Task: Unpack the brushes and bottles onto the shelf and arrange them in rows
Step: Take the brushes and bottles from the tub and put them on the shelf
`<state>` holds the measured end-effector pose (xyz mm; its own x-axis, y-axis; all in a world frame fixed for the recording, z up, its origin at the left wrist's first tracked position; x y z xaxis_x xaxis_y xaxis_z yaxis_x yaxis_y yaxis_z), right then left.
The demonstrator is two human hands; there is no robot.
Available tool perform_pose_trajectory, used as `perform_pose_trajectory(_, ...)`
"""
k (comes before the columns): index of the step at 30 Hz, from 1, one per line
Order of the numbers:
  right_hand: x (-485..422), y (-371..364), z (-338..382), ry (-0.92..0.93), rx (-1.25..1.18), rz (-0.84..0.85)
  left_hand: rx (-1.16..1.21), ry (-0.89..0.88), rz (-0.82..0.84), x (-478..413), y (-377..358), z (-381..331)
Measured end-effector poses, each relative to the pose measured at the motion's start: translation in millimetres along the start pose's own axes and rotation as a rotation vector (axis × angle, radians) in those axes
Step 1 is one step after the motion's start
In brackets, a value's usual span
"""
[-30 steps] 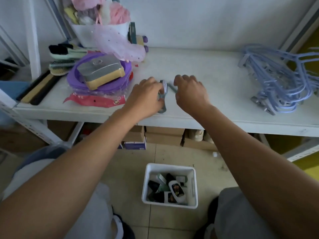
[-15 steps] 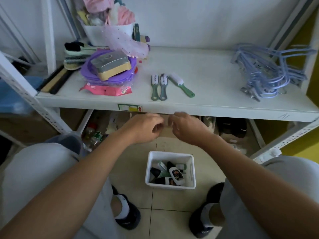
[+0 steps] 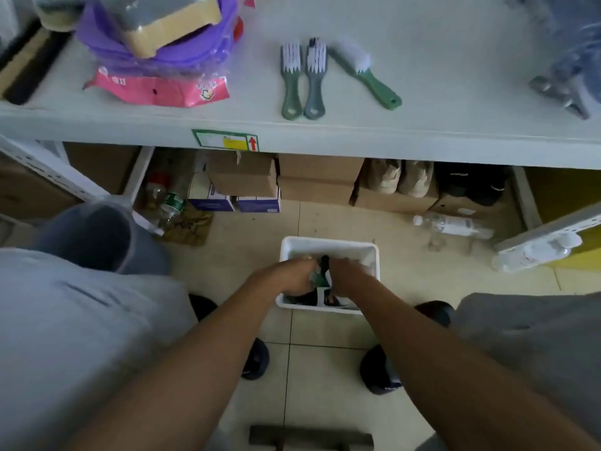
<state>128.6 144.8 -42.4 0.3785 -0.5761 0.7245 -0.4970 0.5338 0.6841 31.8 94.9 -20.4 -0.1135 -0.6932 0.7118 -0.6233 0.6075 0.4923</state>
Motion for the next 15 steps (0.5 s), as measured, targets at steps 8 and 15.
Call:
perform_pose_trajectory(8,-46.9,-64.3,-16.4,-0.244,-0.159,0.071,-0.527,0.095,-0.143,-56.5,-19.9,22.7)
perform_pose_trajectory(15,-59.4,-71.5,-23.4,-0.237,-0.155,0.073,-0.648,0.137,-0.044,-85.1,-23.6,33.4)
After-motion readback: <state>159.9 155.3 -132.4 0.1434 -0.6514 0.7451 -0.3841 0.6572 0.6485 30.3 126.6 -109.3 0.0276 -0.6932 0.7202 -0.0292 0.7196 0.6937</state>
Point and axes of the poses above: each hand's wrist, its own x-axis away from the middle knuckle, its own y-axis out of the back of the hand, z = x × y, the point moved 9 cm from there along -x, towards the middle knuckle, and after that the axes turned 10 degrees about x, right-handed, at the moved point
